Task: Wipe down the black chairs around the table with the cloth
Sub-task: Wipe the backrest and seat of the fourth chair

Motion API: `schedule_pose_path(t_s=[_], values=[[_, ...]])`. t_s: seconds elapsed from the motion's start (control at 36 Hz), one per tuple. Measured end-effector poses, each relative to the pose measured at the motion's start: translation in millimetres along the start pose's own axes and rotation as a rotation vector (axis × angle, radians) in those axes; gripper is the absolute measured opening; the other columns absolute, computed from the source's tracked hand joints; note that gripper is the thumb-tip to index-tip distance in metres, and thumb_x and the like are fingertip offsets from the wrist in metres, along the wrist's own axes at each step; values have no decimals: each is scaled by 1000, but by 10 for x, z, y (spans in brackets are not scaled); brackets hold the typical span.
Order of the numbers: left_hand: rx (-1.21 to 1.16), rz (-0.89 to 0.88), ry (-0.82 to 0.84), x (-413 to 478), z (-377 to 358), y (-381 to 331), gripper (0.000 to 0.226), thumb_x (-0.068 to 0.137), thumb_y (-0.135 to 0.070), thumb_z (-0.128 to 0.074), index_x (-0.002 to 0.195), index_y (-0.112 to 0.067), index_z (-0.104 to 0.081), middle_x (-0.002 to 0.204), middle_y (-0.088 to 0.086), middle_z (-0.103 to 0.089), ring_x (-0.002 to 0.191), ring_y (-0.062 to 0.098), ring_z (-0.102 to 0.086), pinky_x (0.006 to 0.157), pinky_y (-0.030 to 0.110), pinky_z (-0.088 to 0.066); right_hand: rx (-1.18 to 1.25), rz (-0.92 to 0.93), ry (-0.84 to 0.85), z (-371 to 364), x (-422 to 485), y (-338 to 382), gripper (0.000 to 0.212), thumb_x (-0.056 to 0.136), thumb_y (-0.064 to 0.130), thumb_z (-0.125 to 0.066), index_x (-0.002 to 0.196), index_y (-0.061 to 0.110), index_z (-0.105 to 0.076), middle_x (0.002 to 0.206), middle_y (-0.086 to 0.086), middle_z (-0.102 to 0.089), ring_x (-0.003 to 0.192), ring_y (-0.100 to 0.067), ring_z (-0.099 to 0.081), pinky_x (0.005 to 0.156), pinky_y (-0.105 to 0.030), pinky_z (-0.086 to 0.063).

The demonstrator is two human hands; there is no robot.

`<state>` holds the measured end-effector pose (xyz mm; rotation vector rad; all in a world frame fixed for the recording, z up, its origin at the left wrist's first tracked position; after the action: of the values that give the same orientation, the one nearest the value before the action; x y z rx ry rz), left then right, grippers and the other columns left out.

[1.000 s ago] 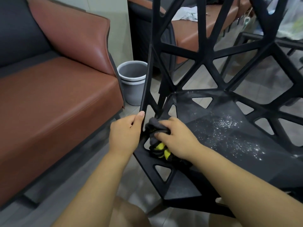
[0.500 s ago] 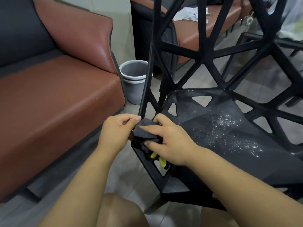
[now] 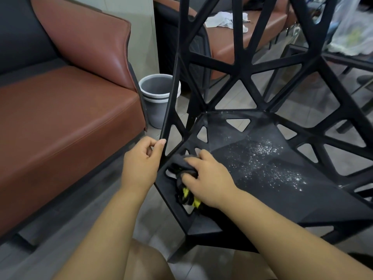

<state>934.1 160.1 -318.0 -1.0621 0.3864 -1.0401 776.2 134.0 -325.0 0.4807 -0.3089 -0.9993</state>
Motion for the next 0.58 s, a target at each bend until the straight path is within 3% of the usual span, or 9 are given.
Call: schedule_pose_path(t_s=[0.08,0.19,0.33,0.42,0.5,0.58], values=[[14,-10,-3,12,5,-5,35,92,-38,-54,73,-8,-55,61,9,-45,55,13,-37,54,31,-32,10,69,27,31,-221,-1,23,86,39,-53,106,32,-60,93,8,-38,90,-24,-54,76,-32,-43],[30,-11,6,-2,21,-8,34,92,-40,-53,72,-13,-56,59,4,-45,55,12,-38,54,30,-32,20,144,125,114,-360,-96,41,76,51,-46,113,38,-59,91,11,-37,87,-17,-53,79,-31,-45],[31,-21,26,-8,36,2,32,92,-41,-53,76,-14,-59,62,3,-48,55,9,-39,55,30,-33,22,60,8,72,-206,-68,28,87,44,-53,111,33,-61,93,8,-39,90,-22,-54,79,-34,-46],[46,-33,51,-4,48,-4,32,93,-41,-52,77,-14,-59,69,10,-56,58,10,-43,57,29,-35,35,241,-38,-3,-298,96,44,79,46,-49,117,30,-63,96,2,-44,82,-23,-56,68,-30,-49],[70,-20,85,12,63,-18,32,93,-41,-52,80,-13,-59,69,9,-56,59,12,-43,56,29,-34,26,457,19,-39,-453,132,42,80,36,-58,119,22,-65,94,-8,-49,74,-26,-55,56,-35,-52],[63,0,126,20,78,-28,31,92,-40,-53,81,-12,-59,66,4,-51,59,12,-42,56,29,-33,-32,573,10,-15,-425,126,42,83,36,-58,121,18,-65,94,-12,-51,74,-26,-55,54,-35,-51]])
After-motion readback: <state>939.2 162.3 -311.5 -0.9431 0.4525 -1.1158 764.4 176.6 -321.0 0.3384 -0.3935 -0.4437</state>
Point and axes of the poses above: each hand's wrist, its own x-axis towards the middle knuckle, its own z-axis out of the back of the hand, y = z × x, the point moved 4 cm from there along x, towards the middle knuckle
